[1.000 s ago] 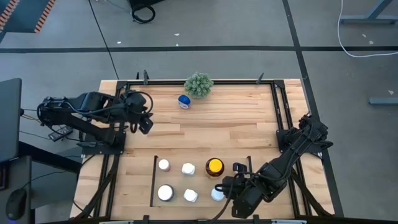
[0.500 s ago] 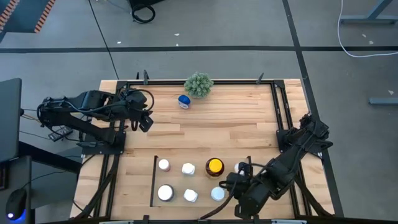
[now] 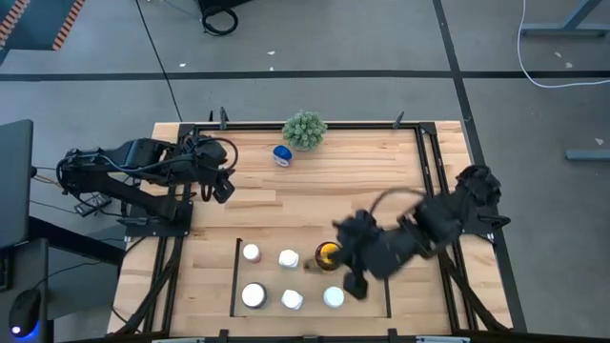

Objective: Pick and place medicine bottles onto shelf by color
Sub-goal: Put the blue pill bottle on the shelf

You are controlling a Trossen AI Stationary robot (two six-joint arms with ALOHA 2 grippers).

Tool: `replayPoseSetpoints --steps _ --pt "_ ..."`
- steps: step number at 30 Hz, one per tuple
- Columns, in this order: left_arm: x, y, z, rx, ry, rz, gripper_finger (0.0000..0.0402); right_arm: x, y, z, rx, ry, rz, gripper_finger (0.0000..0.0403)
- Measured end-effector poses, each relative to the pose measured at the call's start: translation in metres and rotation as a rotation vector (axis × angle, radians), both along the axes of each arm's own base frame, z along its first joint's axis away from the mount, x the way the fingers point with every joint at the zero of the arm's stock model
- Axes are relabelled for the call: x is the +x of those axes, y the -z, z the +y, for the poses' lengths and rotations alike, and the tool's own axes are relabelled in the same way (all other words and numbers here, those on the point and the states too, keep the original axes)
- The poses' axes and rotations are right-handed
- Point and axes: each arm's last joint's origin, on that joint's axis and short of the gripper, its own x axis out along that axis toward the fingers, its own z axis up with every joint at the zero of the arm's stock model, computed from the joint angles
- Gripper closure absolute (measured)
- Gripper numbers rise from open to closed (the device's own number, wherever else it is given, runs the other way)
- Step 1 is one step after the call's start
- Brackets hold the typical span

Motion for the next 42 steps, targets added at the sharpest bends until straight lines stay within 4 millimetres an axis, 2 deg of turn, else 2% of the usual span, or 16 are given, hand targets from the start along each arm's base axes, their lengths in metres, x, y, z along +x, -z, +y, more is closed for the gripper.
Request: replayPoseSetpoints --steps 8,12,16,20,24,26,29,33,36,42 --pt "0.003 -0.002 -0.003 -0.043 -0.009 -0.058 0.0230 0.037 -0.002 -0.068 -0.145 0.092 -0.043 0.0397" --pt "0.006 -0.004 -0.009 -0.067 0.032 -0.096 0.0230 0.053 -0.005 -0.110 -0.196 0.165 -0.077 0.0397" --pt "0.006 -0.004 -0.014 -0.057 0.083 -0.090 0.0230 0.061 -0.004 -0.157 -0.222 0.247 -0.056 0.0397" --pt "0.004 -0.006 -0.015 -0.068 0.092 -0.105 0.0230 0.069 0.012 -0.204 -0.146 0.243 0.005 0.0397" --pt "0.002 -0.009 -0.013 -0.130 0.085 -0.151 0.0230 0.082 0.049 -0.241 -0.017 0.201 0.053 0.0397" --pt "0.003 -0.012 -0.013 -0.161 0.079 -0.192 0.0230 0.085 0.070 -0.252 0.021 0.187 0.094 0.0397" --pt "0.002 -0.016 -0.012 -0.190 0.061 -0.256 0.0230 0.089 0.093 -0.262 -0.014 0.161 0.115 0.0397" --pt "0.003 -0.020 -0.013 -0.217 0.037 -0.315 0.0230 0.093 0.110 -0.272 -0.097 0.103 0.091 0.0387" --pt "0.004 -0.020 -0.012 -0.203 0.020 -0.324 0.0230 0.096 0.118 -0.276 -0.161 0.056 0.058 0.0352" --pt "0.004 -0.019 -0.004 -0.103 -0.087 -0.326 0.0230 0.104 0.138 -0.286 -0.212 0.075 -0.041 0.0248"
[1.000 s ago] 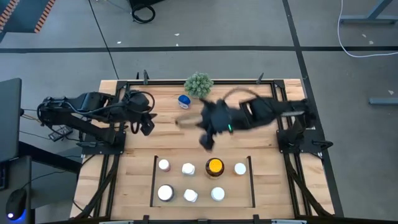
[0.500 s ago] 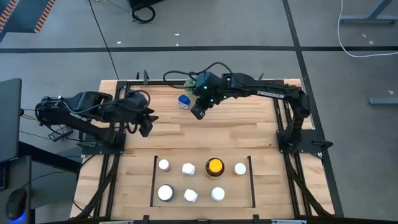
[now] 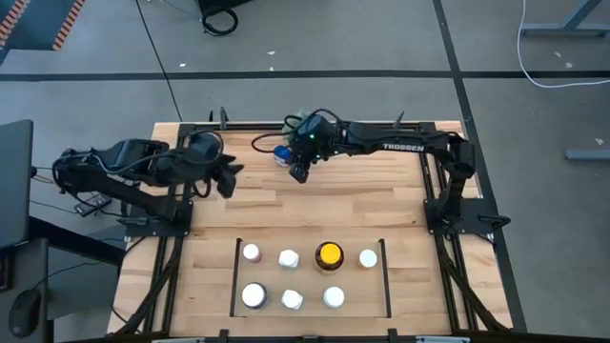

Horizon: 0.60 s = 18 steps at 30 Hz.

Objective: Pick and place medicine bottles onto shelf by color
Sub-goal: Put the blue pill bottle on the shelf

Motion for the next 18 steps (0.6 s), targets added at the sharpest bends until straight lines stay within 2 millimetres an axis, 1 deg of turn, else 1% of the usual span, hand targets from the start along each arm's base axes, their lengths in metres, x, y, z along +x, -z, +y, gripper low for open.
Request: replayPoseSetpoints --steps 3,5,11,13,18 --pt "0.000 0.005 0.018 0.039 -0.115 0.070 0.0232 0.001 0.008 -0.002 -0.050 -0.002 -0.013 0.0211" --pt "0.004 0.009 0.033 0.043 -0.134 0.128 0.0238 0.000 0.012 -0.001 -0.062 -0.016 0.006 0.0197" --pt "0.023 0.019 0.079 0.054 0.001 0.250 0.0269 0.000 0.014 0.001 -0.088 -0.044 0.021 0.0188" --pt "0.028 0.027 0.098 0.034 0.051 0.309 0.0278 0.000 0.014 0.001 -0.097 -0.051 0.026 0.0187" --pt "0.036 0.051 0.151 -0.090 0.198 0.345 0.0311 -0.001 0.015 0.000 -0.084 -0.037 0.029 0.0187"
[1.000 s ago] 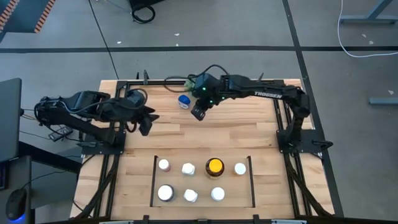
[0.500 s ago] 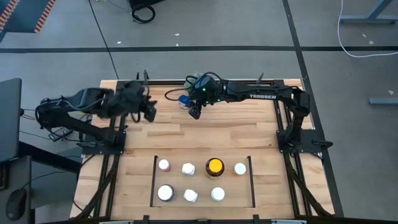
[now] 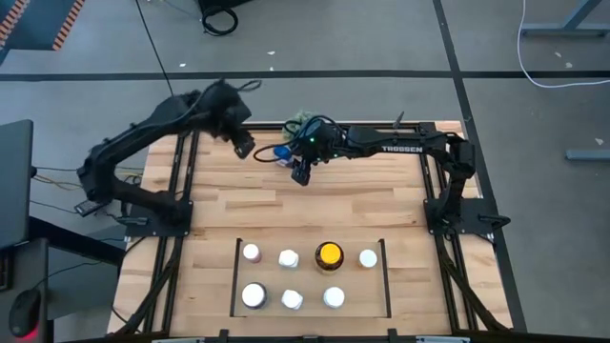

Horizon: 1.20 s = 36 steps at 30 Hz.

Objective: Pick and place medicine bottles onto shelf by color
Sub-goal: Put the blue pill bottle on the shelf

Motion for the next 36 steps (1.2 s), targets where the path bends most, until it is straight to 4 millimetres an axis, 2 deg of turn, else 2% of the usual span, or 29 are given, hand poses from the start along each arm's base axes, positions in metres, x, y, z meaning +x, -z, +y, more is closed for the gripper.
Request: replayPoseSetpoints --steps 5,8,12,15,18,22,27,36 --pt "-0.001 0.035 0.056 -0.126 0.038 0.047 0.0339 0.000 0.000 -0.001 0.003 0.038 -0.005 0.0187" --pt "-0.006 0.061 0.084 -0.228 0.000 0.092 0.0353 0.000 -0.001 -0.001 0.037 0.068 -0.020 0.0187" --pt "-0.010 0.088 0.113 -0.284 -0.063 0.127 0.0370 0.000 -0.001 -0.001 0.074 0.100 -0.028 0.0187" --pt "-0.008 0.103 0.127 -0.289 -0.080 0.127 0.0385 0.000 -0.001 -0.001 0.112 0.133 -0.038 0.0187" --pt "-0.005 0.113 0.130 -0.309 -0.021 0.139 0.0397 0.001 -0.001 0.000 0.138 0.153 -0.044 0.0187" --pt "0.001 0.114 0.121 -0.380 0.073 0.098 0.0390 0.001 -0.001 0.003 0.169 0.173 -0.051 0.0187" --pt "0.001 0.104 0.115 -0.353 0.093 0.085 0.0385 0.002 -0.001 0.006 0.181 0.178 -0.053 0.0187" --pt "-0.013 0.091 0.101 -0.337 0.167 0.153 0.0394 0.002 -0.001 0.005 0.179 0.180 -0.053 0.0187"
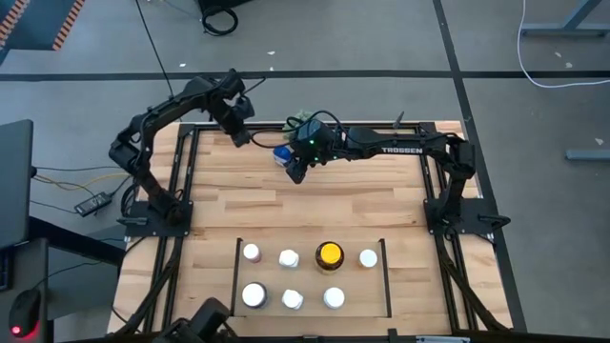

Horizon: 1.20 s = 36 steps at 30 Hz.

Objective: Pick and place medicine bottles onto shelf by color
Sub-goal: Put the blue pill bottle on the shelf

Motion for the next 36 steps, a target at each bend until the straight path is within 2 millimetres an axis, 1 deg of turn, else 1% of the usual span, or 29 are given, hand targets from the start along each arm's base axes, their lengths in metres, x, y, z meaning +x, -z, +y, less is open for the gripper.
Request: replayPoseSetpoints --steps 4,7,9,12,14,15,17,19,23,28,31,33,36 --pt "-0.006 -0.025 -0.008 0.088 0.022 -0.059 0.0397 0.000 0.000 0.000 -0.013 -0.011 0.003 0.0187" --pt "-0.009 -0.053 -0.011 0.196 0.017 -0.117 0.0398 0.000 0.000 0.000 -0.017 -0.015 0.004 0.0187" --pt "-0.008 -0.075 -0.008 0.299 -0.007 -0.142 0.0393 0.000 0.000 0.000 -0.026 -0.022 0.007 0.0187" --pt "-0.006 -0.105 -0.001 0.440 -0.052 -0.152 0.0373 0.000 0.000 0.000 -0.052 -0.045 0.013 0.0187" --pt "-0.003 -0.120 0.005 0.517 -0.064 -0.148 0.0358 0.000 0.000 0.000 -0.070 -0.060 0.017 0.0187" --pt "-0.002 -0.125 0.008 0.541 -0.057 -0.135 0.0350 0.000 0.000 0.000 -0.078 -0.067 0.019 0.0187" --pt "0.000 -0.130 0.012 0.579 -0.032 -0.100 0.0335 0.000 0.000 0.000 -0.100 -0.085 0.024 0.0187" --pt "-0.001 -0.134 0.014 0.593 -0.044 -0.052 0.0320 0.000 0.000 -0.001 -0.131 -0.079 0.034 0.0187" --pt "-0.010 -0.134 0.013 0.545 -0.122 0.016 0.0299 -0.001 0.002 -0.003 -0.230 -0.054 0.068 0.0187" --pt "-0.026 -0.133 0.014 0.462 -0.170 0.026 0.0301 -0.005 0.019 -0.003 -0.249 -0.071 0.121 0.0183" --pt "-0.034 -0.131 0.016 0.390 -0.182 0.002 0.0307 -0.006 0.035 -0.003 -0.253 -0.068 0.104 0.0174" --pt "-0.035 -0.131 0.016 0.367 -0.193 -0.014 0.0310 -0.004 0.044 -0.003 -0.263 -0.065 0.052 0.0165" --pt "-0.036 -0.131 0.014 0.352 -0.199 -0.015 0.0314 -0.001 0.048 -0.003 -0.282 -0.049 -0.068 0.0147"
